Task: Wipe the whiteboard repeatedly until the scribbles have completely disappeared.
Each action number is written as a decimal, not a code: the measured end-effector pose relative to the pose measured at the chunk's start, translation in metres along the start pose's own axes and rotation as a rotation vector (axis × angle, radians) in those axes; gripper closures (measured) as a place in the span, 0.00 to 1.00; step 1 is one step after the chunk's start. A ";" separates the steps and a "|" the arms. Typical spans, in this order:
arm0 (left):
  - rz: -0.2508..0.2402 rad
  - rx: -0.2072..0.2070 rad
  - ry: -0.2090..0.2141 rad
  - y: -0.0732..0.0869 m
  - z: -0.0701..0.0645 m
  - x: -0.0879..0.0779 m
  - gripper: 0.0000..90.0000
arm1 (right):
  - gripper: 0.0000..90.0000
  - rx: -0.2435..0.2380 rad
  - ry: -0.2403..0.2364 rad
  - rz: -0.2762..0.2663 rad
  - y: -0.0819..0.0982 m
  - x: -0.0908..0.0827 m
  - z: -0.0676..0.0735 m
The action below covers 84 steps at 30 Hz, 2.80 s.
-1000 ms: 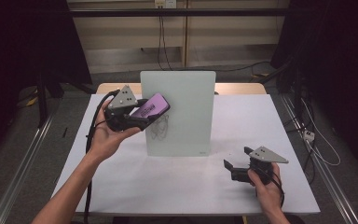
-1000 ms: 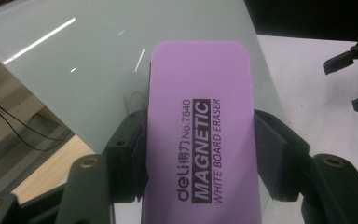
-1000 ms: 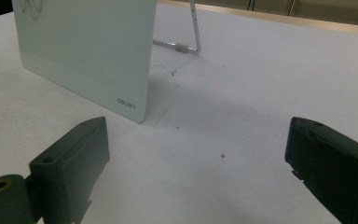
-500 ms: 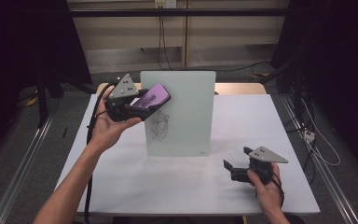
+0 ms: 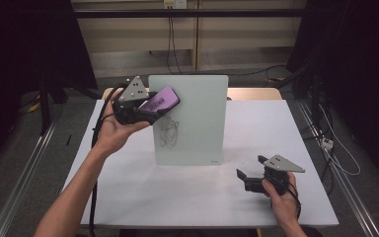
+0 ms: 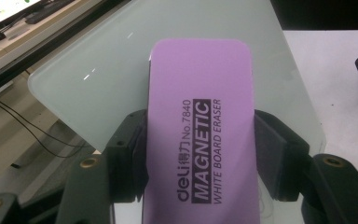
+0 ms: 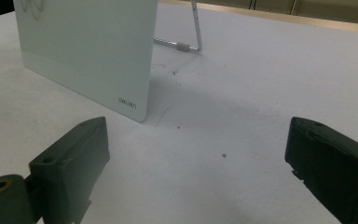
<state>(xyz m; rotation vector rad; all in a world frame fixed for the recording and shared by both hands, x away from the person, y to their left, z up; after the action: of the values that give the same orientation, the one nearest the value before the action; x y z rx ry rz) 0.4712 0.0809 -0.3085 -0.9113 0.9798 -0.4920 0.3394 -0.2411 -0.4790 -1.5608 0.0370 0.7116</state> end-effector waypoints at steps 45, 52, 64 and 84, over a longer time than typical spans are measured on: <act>0.061 0.055 0.003 0.022 -0.022 0.019 0.46 | 0.08 -0.008 -0.007 -0.001 0.000 0.000 0.003; 0.043 0.041 -0.004 0.015 -0.015 0.015 0.46 | 0.08 -0.004 -0.007 -0.001 0.000 0.000 0.002; -0.025 -0.003 -0.045 0.001 0.005 0.000 0.46 | 0.08 -0.010 -0.007 0.003 0.000 0.001 0.002; 0.053 0.046 -0.013 0.034 -0.024 0.016 0.46 | 0.08 -0.009 -0.007 0.006 0.000 0.001 0.003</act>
<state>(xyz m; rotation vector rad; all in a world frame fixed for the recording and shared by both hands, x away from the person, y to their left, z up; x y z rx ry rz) 0.4570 0.0778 -0.3510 -0.8447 0.9742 -0.4616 0.3388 -0.2384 -0.4796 -1.5679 0.0335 0.7225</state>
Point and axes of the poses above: each handheld gripper's, and its own axes: x roughly forward along the jaws, y roughly out of its underside, z roughly to its left, the point moved 6 cm from there along x, roughly forward along the jaws, and after that the axes turned 2 degrees about y, right-handed, at the moved point
